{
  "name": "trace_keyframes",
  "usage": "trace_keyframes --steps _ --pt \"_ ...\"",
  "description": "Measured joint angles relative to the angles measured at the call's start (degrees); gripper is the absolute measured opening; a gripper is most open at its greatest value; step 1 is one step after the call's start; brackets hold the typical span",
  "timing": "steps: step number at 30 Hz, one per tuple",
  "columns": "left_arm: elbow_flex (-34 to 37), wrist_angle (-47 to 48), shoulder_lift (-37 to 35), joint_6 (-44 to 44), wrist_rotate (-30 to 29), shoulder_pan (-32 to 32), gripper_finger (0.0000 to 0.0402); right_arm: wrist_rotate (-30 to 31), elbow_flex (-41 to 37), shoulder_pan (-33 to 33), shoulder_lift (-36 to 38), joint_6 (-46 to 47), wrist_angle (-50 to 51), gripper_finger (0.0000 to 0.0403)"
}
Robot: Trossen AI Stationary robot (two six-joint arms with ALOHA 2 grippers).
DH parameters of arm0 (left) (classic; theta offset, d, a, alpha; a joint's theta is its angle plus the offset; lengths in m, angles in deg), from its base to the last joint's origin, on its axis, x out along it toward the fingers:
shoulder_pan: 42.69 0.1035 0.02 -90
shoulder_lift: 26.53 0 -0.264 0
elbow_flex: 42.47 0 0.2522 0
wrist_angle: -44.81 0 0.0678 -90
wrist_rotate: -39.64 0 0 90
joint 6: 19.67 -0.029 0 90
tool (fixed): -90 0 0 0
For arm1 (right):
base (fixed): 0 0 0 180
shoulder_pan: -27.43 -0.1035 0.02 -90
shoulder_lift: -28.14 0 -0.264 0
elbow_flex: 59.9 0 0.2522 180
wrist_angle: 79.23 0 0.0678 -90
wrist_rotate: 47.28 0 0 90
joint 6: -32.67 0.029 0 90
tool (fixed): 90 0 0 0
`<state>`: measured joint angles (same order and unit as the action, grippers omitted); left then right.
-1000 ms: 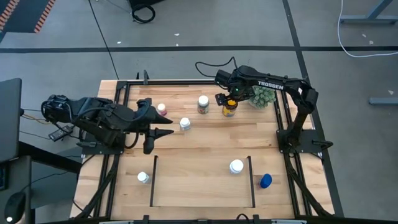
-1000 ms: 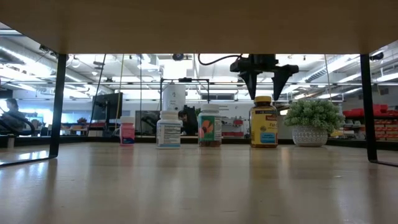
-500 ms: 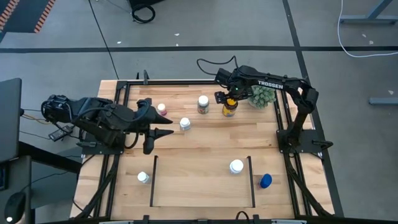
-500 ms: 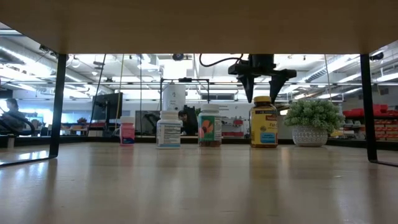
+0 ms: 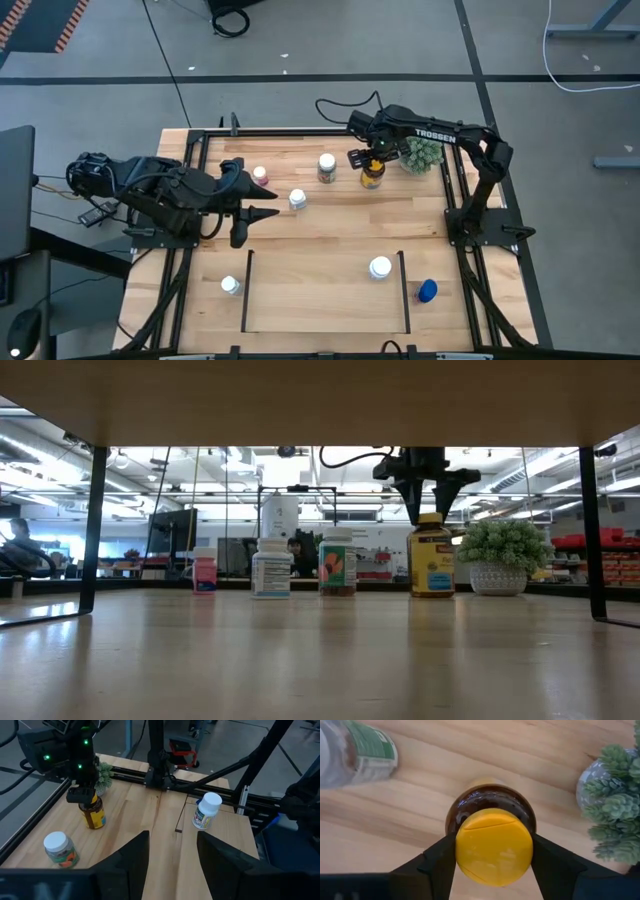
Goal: Pick and place medicine bottles onto shelf by color
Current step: Put the yellow medicine bottle on the shelf
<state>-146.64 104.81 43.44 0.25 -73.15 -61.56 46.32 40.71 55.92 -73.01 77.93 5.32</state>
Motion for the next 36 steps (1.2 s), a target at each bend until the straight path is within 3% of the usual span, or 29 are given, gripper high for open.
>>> trace_keyframes --steps 6,13,22,29,36 --pt "0.0 0.0 0.0 0.0 0.0 0.0 0.0172 -3.7 1.8 -0.9 -0.2 -2.3 3.2 0.0230" --pt "0.0 0.0 0.0 -0.1 0.0 0.0 0.0172 -5.1 13.8 -7.5 -0.2 -4.7 11.2 0.0231" --pt "0.0 0.0 0.0 -0.2 0.0 0.0 0.0172 -5.1 30.2 -21.0 -0.1 -0.7 17.4 0.0230" --pt "0.0 0.1 0.0 -0.2 0.0 0.0 0.0172 -6.0 34.0 -33.3 -0.1 -1.8 16.1 0.0230" --pt "0.0 0.1 0.0 -0.2 0.0 0.0 0.0172 -6.0 36.2 -41.5 -0.1 -2.9 12.4 0.0230"
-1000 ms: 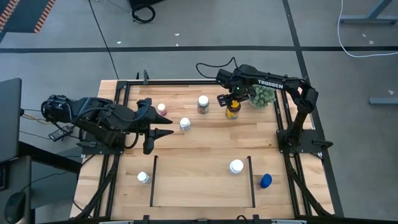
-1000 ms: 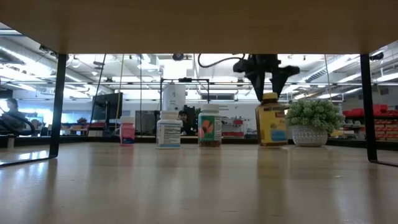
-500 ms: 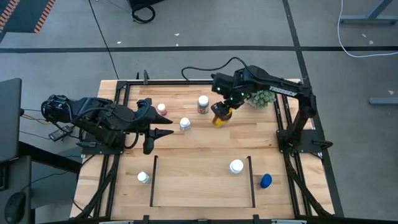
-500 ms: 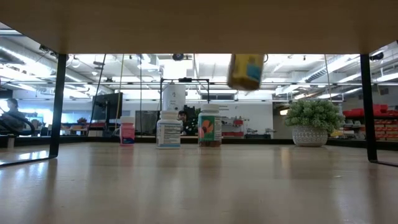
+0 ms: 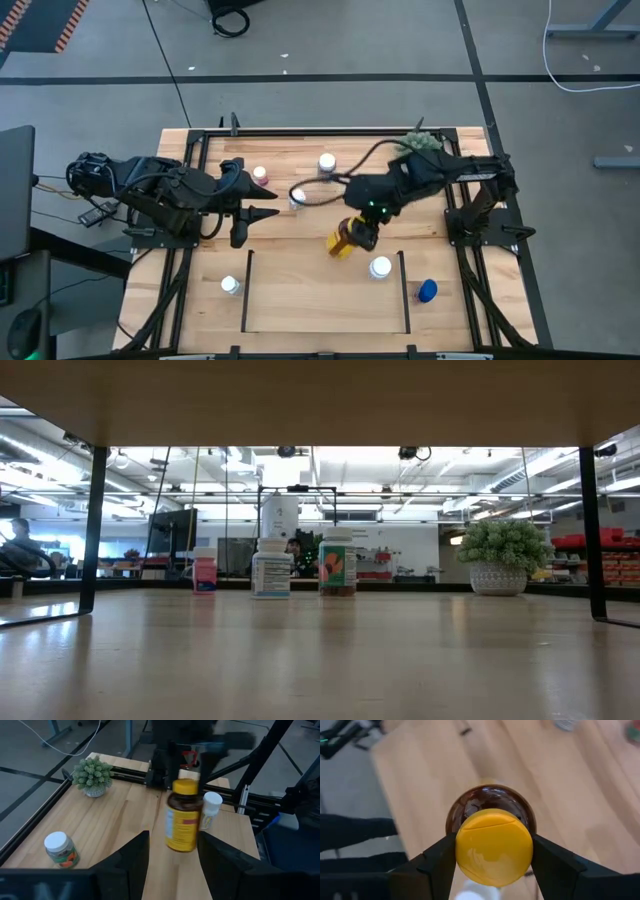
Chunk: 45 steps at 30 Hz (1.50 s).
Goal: Pick and place medicine bottles onto shelf by color
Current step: Put the yellow medicine bottle on the shelf
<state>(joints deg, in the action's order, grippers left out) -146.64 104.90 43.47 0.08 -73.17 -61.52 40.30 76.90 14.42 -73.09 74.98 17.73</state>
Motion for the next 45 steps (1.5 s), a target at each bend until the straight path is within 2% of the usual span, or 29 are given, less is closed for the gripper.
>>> trace_keyframes --steps 10,21,28,35,45 --pt "0.0 0.0 0.0 0.6 0.0 1.2 0.0172 0.4 3.4 -6.1 0.0 -6.1 -9.7 0.0230" --pt "0.0 -0.1 0.0 3.4 0.0 1.2 0.0172 -0.1 3.4 -14.6 0.0 -17.9 -8.8 0.0230" --pt "0.0 -0.3 0.2 4.2 -0.1 1.2 0.0172 -1.7 3.4 -19.3 0.0 -25.9 -1.5 0.0231" --pt "0.0 -11.5 4.1 4.9 3.4 -0.3 0.0172 -2.2 3.3 -22.2 0.0 -27.2 1.4 0.0234" --pt "0.0 -22.0 13.1 5.5 3.5 -3.3 0.0172 -2.3 3.3 -25.8 0.0 -25.9 5.9 0.0236"
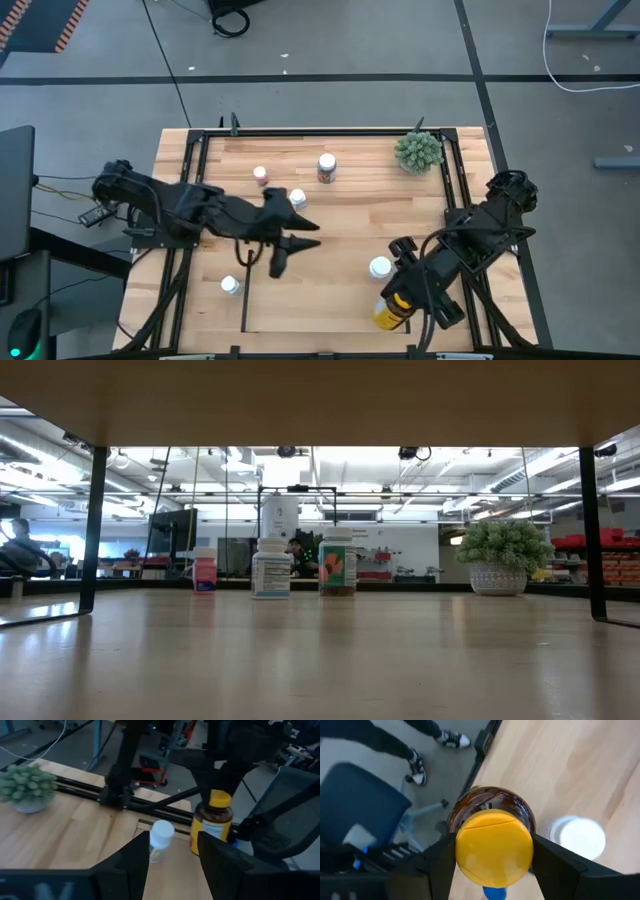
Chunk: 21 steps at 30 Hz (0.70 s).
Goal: Pick and place medicine bottles onto shelf by color
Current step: Put the yellow medicine bottle on the shelf
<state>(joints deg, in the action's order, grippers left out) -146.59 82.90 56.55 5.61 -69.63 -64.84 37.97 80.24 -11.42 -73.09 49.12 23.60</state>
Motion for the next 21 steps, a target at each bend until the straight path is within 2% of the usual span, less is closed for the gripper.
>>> trace_keyframes --steps 9,21 --pt "0.0 -5.1 2.4 0.0 -1.2 0.1 0.0172 4.5 -0.2 -0.1 -0.1 4.3 1.0 0.0236" --pt "0.0 -5.8 2.4 0.1 -2.6 0.2 0.0172 4.1 -0.2 -0.4 -0.7 7.7 0.9 0.0247"
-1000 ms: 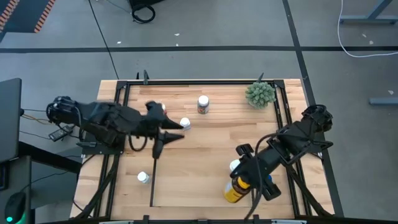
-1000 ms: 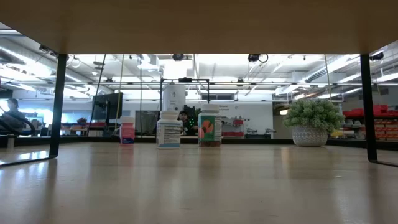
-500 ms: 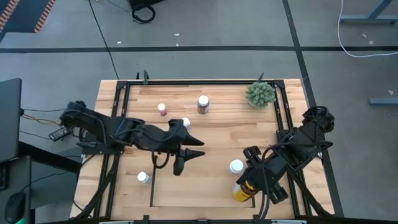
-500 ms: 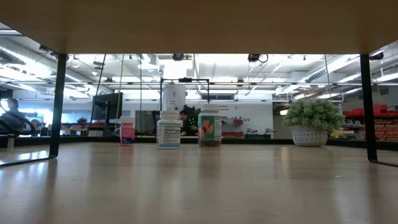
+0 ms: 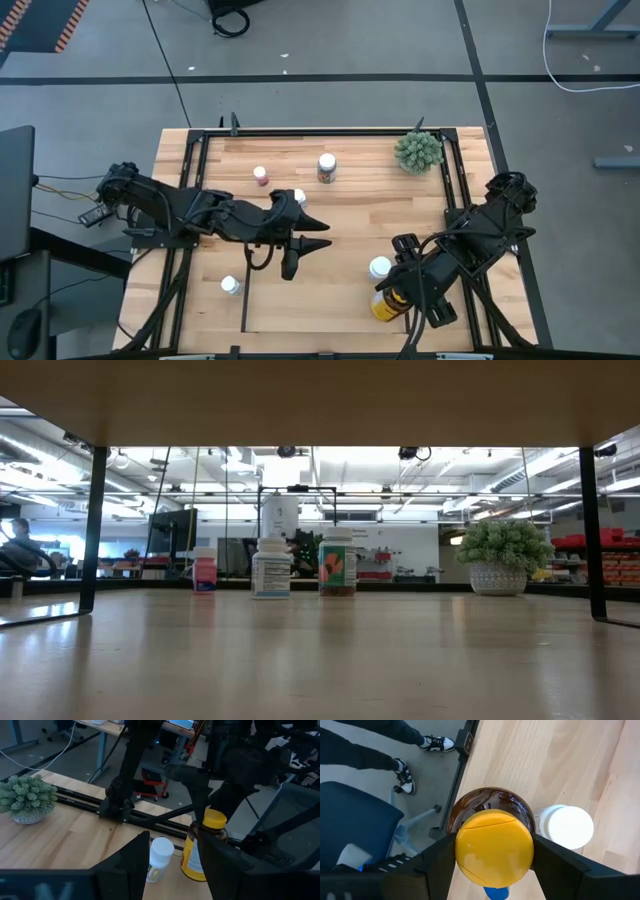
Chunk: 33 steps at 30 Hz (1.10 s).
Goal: Pick and place medicine bottles onto shelf by color
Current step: Put the yellow medicine bottle on the shelf
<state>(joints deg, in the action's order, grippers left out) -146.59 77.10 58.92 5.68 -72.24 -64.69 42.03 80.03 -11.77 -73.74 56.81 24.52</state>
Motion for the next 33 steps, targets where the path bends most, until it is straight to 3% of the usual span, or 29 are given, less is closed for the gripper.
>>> trace_keyframes --steps 14,33 --pt "0.0 -0.3 0.0 -0.4 0.0 -0.8 0.0172 0.1 0.0 0.0 -0.3 4.3 -3.0 0.0249" --pt "0.0 -0.1 0.0 -0.5 0.1 -1.1 0.0172 2.9 0.0 -0.8 -1.9 1.3 -8.7 0.0243"
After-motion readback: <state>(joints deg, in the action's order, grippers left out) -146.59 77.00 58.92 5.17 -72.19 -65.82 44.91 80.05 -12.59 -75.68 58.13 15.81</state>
